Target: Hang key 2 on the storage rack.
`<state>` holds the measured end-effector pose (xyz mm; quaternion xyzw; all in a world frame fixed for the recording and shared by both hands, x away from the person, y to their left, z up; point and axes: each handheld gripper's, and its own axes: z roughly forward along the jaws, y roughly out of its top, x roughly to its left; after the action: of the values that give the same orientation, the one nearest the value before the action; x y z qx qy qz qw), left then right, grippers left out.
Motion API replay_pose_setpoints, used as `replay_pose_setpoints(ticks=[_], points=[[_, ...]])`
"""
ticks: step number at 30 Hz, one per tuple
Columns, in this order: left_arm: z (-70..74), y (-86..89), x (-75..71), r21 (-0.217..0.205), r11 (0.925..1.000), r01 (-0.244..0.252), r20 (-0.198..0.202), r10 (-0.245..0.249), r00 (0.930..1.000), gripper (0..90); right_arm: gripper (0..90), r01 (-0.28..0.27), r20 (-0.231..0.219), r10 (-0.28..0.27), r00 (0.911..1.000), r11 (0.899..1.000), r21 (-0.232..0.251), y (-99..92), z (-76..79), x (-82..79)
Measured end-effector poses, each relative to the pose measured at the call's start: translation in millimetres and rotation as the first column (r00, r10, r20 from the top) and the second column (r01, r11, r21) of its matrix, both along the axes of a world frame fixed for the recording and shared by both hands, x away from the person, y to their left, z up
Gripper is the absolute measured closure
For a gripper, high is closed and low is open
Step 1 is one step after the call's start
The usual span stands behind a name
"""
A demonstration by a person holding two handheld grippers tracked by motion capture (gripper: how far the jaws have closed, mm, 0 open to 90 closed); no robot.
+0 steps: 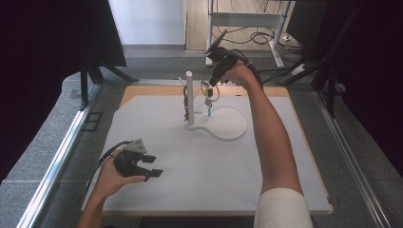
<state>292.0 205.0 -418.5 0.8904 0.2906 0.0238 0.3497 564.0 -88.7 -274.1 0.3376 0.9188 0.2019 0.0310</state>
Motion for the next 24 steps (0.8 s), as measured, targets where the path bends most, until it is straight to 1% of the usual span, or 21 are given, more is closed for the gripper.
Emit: replay_pose_setpoints(ticks=[6, 17, 24], points=[[0.8, 1.1, -1.0, -0.009, 0.9999, -0.007, 0.003, 0.007, 1.0000, 38.0, 87.4, -0.011, -0.001, 0.011, 0.9999, 1.000, -0.001, 9.7, -4.2, -1.6], [2.1, 1.8, -1.8, -0.017, 0.9998, -0.007, 0.002, 0.008, 1.0000, 38.0, 87.4, -0.018, 0.008, 0.018, 0.9998, 1.000, -0.006, 19.9, -7.5, -7.1], [2.7, 1.8, -2.4, -0.016, 0.9998, -0.010, 0.001, 0.010, 0.9999, 38.0, 87.4, -0.037, -0.006, 0.037, 0.9993, 0.999, -0.005, 29.3, -15.1, -10.9]])
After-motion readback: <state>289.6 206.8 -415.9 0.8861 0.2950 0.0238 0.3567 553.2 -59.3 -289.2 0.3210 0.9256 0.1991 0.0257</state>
